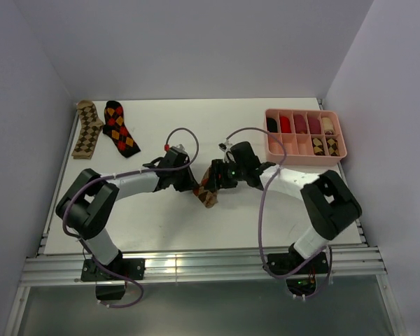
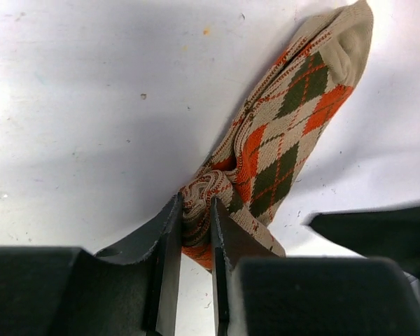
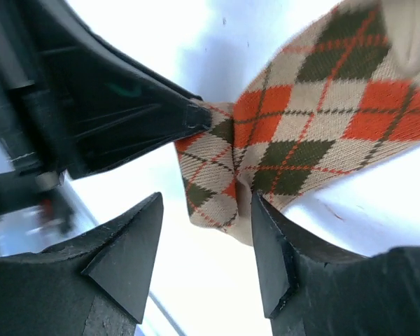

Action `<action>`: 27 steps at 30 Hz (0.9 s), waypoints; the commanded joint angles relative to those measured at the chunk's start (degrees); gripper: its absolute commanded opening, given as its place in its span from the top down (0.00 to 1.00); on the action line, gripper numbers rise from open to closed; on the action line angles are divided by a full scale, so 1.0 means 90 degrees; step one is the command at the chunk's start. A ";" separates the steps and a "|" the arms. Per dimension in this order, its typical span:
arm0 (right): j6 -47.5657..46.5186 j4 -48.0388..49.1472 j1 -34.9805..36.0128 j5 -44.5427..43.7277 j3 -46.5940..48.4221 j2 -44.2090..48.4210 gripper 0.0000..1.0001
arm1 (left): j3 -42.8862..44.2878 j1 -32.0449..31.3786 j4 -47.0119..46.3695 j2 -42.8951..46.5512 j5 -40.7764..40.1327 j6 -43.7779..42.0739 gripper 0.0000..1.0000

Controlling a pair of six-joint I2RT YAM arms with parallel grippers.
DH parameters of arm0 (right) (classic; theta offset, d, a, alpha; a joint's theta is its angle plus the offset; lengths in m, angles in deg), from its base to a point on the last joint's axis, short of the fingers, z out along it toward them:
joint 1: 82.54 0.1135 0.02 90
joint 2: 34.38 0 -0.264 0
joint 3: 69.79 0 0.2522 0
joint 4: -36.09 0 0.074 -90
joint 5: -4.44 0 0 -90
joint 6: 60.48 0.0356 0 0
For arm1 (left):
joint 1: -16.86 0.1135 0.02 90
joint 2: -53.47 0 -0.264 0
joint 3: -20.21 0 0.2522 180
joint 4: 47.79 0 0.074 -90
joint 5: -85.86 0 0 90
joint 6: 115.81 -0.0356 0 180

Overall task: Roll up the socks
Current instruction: Roll the sock at the center of the board.

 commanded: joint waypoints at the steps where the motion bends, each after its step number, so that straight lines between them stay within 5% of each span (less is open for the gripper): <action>1: -0.1079 -0.0671 0.0365 -0.1629 0.0151 0.0813 0.39 | 0.0287 -0.0103 0.0378 -0.0190 -0.0013 -0.0341 0.83; 5: -0.1024 -0.0769 0.0602 -0.2247 0.0200 0.0963 0.39 | 0.0356 -0.0162 0.0369 -0.0229 0.0035 -0.0419 0.83; 9: -0.0739 -0.0750 0.0465 -0.2521 0.0463 0.0437 0.57 | 0.0366 -0.0172 0.0369 -0.0239 0.0074 -0.0458 0.83; 19: -0.0358 -0.0027 0.0474 -0.2598 0.1019 -0.0892 0.58 | 0.0405 -0.0211 0.0349 -0.0317 0.0289 -0.0575 0.88; 27: 0.0374 -0.0388 0.0396 -0.3097 0.1440 -0.1566 0.59 | 0.0659 -0.0269 0.0329 -0.0395 0.1313 -0.1005 0.96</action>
